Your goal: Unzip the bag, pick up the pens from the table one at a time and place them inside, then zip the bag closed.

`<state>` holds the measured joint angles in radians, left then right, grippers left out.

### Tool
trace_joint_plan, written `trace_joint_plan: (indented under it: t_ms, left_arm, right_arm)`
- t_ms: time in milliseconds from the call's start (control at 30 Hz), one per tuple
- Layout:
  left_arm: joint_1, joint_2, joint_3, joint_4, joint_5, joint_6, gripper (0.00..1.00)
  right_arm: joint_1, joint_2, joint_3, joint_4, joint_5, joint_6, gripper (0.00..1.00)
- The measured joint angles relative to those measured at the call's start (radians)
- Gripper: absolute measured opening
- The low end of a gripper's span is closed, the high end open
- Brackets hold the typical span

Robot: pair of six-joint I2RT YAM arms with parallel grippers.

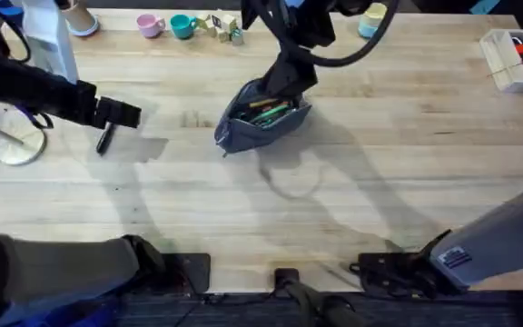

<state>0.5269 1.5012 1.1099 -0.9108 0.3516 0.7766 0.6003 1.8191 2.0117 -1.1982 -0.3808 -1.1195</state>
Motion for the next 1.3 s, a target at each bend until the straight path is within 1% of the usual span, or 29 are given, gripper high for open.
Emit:
trace_joint_plan:
  t_ms: [300, 533, 633, 800, 933, 1300]
  left_arm:
    - [0.0, 0.081, 0.0, -0.017, -0.067, -0.01, 0.994]
    - [0.0, 0.088, 0.0, 0.001, -0.164, -0.011, 0.994]
    - [0.0, 0.088, 0.0, 0.008, -0.193, -0.011, 0.994]
    - [0.0, 0.088, 0.0, 0.03, -0.216, -0.011, 0.993]
    - [0.0, 0.088, 0.0, 0.062, -0.218, -0.011, 0.993]
    - [0.0, 0.091, 0.0, 0.089, -0.218, -0.011, 0.995]
  right_arm:
    - [0.0, 0.0, 0.0, 0.038, 0.079, 0.006, 0.997]
    - [0.0, 0.0, 0.0, 0.046, 0.102, 0.01, 0.998]
    - [0.0, 0.0, 0.0, 0.046, 0.104, 0.013, 0.998]
    - [0.0, 0.0, 0.0, 0.046, 0.104, 0.013, 0.996]
    - [0.0, 0.0, 0.0, 0.046, 0.104, 0.013, 0.997]
    - [0.0, 0.0, 0.0, 0.055, 0.104, 0.013, 0.997]
